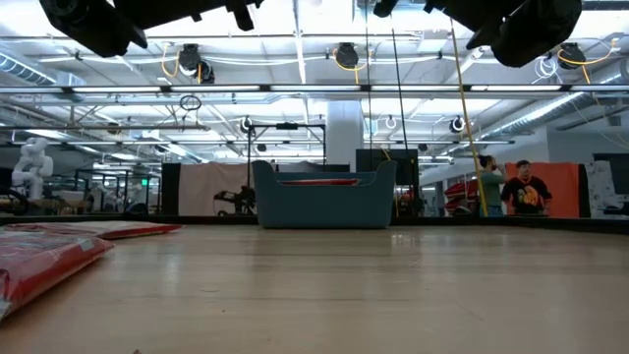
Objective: Sort popcorn bags into baskets
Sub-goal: Put the red popcorn bag into the blue bin
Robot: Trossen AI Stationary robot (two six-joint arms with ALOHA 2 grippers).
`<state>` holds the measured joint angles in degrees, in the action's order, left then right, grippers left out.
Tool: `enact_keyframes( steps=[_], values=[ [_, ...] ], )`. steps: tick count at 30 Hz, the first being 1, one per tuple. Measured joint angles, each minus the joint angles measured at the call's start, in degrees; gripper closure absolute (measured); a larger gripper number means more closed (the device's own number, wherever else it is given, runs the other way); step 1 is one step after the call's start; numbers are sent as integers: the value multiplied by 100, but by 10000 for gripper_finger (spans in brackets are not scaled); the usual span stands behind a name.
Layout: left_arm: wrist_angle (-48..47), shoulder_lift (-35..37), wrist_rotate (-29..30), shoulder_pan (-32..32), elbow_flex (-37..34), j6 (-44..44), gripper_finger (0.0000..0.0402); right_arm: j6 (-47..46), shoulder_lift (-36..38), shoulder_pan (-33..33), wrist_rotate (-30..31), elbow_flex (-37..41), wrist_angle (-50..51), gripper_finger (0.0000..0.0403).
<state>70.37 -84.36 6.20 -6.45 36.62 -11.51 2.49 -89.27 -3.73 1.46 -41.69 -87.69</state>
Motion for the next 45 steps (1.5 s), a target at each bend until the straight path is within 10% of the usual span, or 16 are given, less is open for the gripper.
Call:
enact_keyframes(
  steps=[16, 28, 45],
  values=[
    [-583, 1023, 506, 3, -1176, 417, 385, -779, 1398, -283, 1407, 51, 4526, 205],
    [-4089, 2791, 781, 136, -1676, 1753, 385, -1664, 2739, -330, 1496, -373, 9152, 191],
    [-4727, 2201, 332, 96, -1670, 2216, 380, 310, -182, 212, 427, -4686, 13012, 191]
  ],
)
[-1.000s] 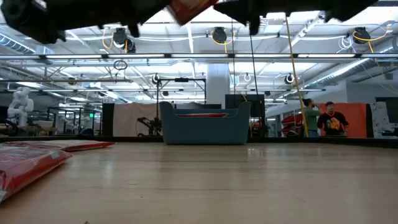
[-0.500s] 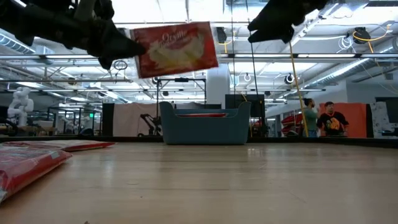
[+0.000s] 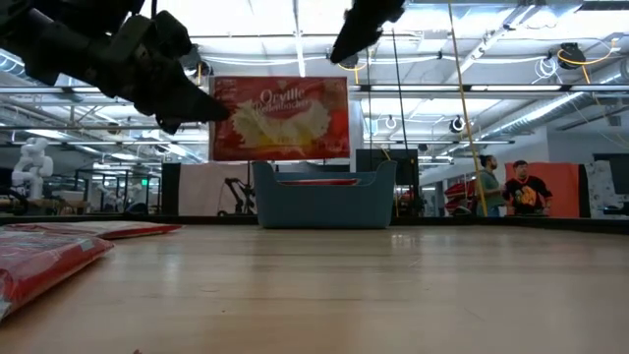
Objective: Sort popcorn bags into baskets
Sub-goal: Put the red popcorn bag into the blue bin
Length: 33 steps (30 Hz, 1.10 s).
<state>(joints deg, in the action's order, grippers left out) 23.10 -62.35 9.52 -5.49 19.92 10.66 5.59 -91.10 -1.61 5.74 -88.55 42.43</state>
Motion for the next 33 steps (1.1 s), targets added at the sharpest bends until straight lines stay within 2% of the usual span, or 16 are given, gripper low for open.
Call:
enact_keyframes(
  steps=[6, 15, 18, 24, 33],
  values=[
    [-70, -196, 0, -158, 0, 4, 379, 522, -787, 16, -222, -451, 208, 185],
    [-72, -411, 137, -182, 0, -117, 378, 675, -1291, 209, -347, -492, 151, 172],
    [-42, -407, 149, -184, 0, -195, 378, 715, -1425, 288, -787, -491, 152, 183],
    [-65, -409, 151, -182, 0, -345, 378, 895, -1582, 313, -907, -481, 72, 236],
    [-25, -409, 264, -178, 0, -302, 378, 907, -1597, 315, -900, -483, -48, 361]
  ],
)
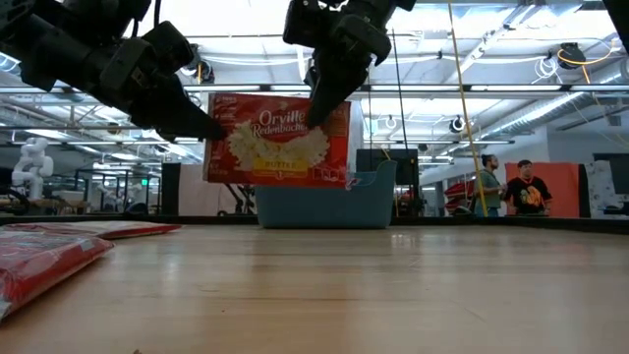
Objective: Sort popcorn bags into baskets
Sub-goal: Put the red popcorn bag into the blue bin
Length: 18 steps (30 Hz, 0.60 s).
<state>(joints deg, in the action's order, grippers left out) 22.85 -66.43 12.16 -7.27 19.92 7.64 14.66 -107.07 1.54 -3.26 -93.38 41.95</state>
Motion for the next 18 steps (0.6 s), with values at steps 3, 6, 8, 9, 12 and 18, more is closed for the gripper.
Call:
enact_keyframes(
  steps=[3, 6, 8, 9, 12, 18],
  values=[
    [77, -2, 9, 1, 0, 23, 376, 5, 0, 2, 4, 0, 22, 391],
    [263, -2, 11, 1, -2, 123, 358, 92, 11, 23, 16, 0, 45, 390],
    [453, -2, 45, 1, -2, 173, 333, 108, 37, 68, 8, 0, 76, 383],
    [547, 2, 123, 1, 0, 179, 317, 130, 37, 96, 2, 0, 107, 381],
    [853, 2, 429, 1, 0, 135, 267, 286, 105, 204, -6, 0, 286, 385],
    [1181, 55, 1285, 1, 7, 21, 182, 553, 453, 425, -1, 2, 788, 391]
  ],
)
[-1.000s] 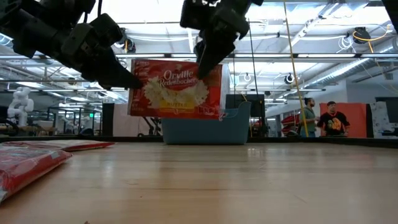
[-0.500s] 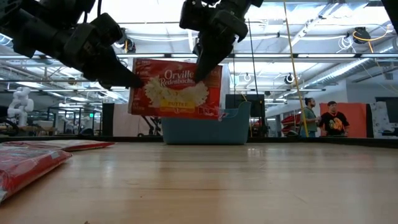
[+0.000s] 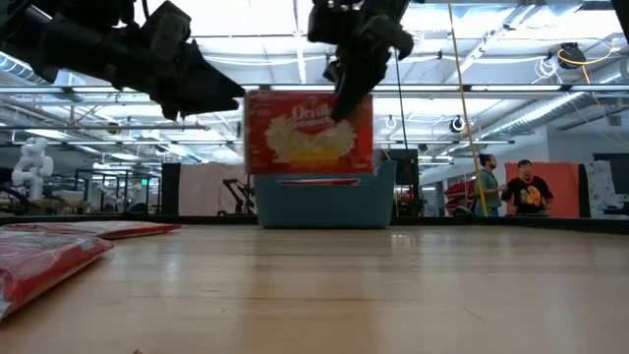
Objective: Sort popcorn bags into baskets
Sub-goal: Put the red popcorn bag into the blue bin
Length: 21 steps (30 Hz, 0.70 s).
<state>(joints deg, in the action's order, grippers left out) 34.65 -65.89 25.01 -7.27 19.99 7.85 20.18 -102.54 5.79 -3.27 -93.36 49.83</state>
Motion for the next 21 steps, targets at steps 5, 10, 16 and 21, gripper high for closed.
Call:
enact_keyframes(
  steps=[5, 10, 16, 21],
  values=[
    [-123, 2, 471, 6, 0, -56, 153, 221, 465, 261, -28, 0, 235, 389],
    [-511, 2, 526, 5, 0, 428, 155, 384, 836, 729, -327, 0, 61, 389],
    [-799, -20, 440, -172, -2, 1190, 175, 787, 918, 1357, -911, -2, -308, 389],
    [-755, -20, 438, -388, -2, 1335, 194, 957, 918, 1904, -1110, -212, -195, 389]
  ],
)
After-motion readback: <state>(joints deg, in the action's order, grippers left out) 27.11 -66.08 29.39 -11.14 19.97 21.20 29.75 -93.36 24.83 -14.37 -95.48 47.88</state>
